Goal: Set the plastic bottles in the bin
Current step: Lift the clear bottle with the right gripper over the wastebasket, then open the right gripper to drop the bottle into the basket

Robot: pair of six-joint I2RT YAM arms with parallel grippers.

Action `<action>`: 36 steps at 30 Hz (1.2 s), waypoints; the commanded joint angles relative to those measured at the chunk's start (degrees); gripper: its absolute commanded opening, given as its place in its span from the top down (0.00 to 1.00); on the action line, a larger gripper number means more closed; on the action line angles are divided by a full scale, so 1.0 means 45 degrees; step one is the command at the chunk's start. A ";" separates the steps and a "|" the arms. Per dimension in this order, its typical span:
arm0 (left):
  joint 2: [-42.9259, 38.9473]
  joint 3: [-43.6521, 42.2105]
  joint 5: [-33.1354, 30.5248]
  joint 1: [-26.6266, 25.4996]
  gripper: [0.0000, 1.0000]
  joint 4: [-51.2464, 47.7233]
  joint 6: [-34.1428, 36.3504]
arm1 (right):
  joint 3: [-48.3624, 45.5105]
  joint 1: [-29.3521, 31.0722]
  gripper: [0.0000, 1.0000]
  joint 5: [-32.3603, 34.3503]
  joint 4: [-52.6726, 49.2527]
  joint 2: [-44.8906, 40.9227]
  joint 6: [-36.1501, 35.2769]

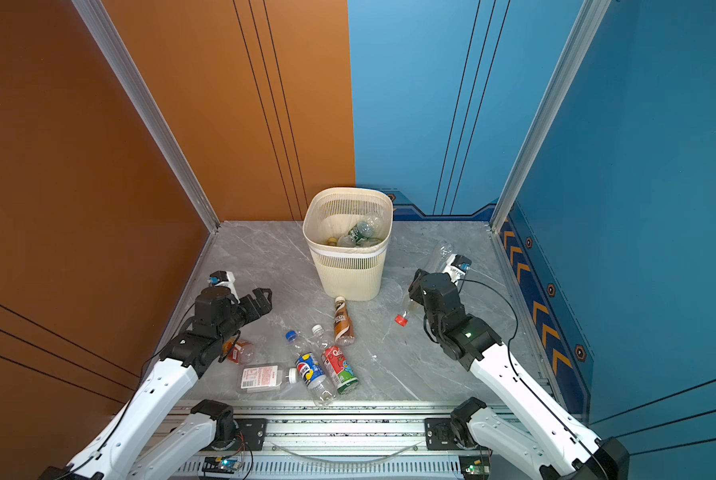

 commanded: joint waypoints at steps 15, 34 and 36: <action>-0.0429 -0.0246 0.0260 0.0365 0.02 -0.0389 -0.0058 | 0.6868 0.1382 0.43 -0.0132 0.5355 0.6132 -0.2198; -0.0752 -0.0270 0.0494 0.0736 0.02 -0.0902 -0.0035 | 1.0991 0.1679 0.44 0.0563 0.6103 1.1222 -0.1377; -0.0720 -0.0302 0.0667 0.0749 0.02 -0.0818 -0.0054 | 1.1099 0.1696 0.43 0.0532 0.5945 1.1406 -0.1374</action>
